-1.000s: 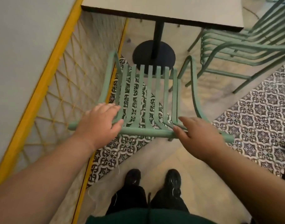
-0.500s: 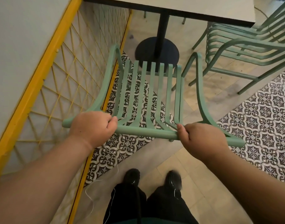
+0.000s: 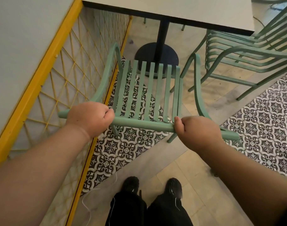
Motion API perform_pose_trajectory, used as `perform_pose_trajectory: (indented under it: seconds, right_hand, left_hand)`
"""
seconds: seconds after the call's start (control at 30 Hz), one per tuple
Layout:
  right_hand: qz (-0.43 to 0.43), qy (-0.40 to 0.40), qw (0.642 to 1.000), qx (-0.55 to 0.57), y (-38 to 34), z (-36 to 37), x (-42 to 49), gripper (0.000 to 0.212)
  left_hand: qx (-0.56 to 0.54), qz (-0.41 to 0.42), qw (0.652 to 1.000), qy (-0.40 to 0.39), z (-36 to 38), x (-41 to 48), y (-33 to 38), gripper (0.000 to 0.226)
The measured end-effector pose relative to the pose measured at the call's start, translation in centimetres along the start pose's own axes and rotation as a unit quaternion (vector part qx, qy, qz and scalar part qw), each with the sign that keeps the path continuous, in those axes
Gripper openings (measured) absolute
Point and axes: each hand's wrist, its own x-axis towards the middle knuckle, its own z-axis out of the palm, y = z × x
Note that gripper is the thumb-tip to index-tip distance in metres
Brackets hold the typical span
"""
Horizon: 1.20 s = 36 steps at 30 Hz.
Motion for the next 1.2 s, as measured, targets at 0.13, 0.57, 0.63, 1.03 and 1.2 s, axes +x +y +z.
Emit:
perform_pose_trajectory:
  seconds: [0.13, 0.57, 0.63, 1.03, 1.2]
  right_hand:
    - [-0.003, 0.007, 1.000, -0.001, -0.4, -0.4, 2.2, 0.061]
    - [0.001, 0.022, 1.000, 0.003, -2.4, -2.1, 9.2, 0.065]
    - [-0.001, 0.027, 1.000, 0.004, -2.5, -2.3, 10.1, 0.065]
    - [-0.012, 0.056, 0.998, -0.013, -2.7, -3.5, 15.5, 0.067]
    - [-0.003, 0.065, 0.998, -0.005, -3.0, -3.3, 16.2, 0.067]
  left_hand:
    - [-0.002, 0.010, 1.000, 0.019, -0.4, 2.0, -0.7, 0.050]
    - [0.030, 0.012, 0.998, 0.049, -1.4, 9.9, -3.7, 0.046]
    - [0.034, 0.014, 0.998, 0.047, -1.5, 10.7, -4.0, 0.047]
    - [0.034, 0.032, 0.996, 0.073, -1.8, 16.3, -5.4, 0.050]
    - [0.029, 0.046, 0.996, 0.076, -1.9, 17.3, -6.2, 0.050]
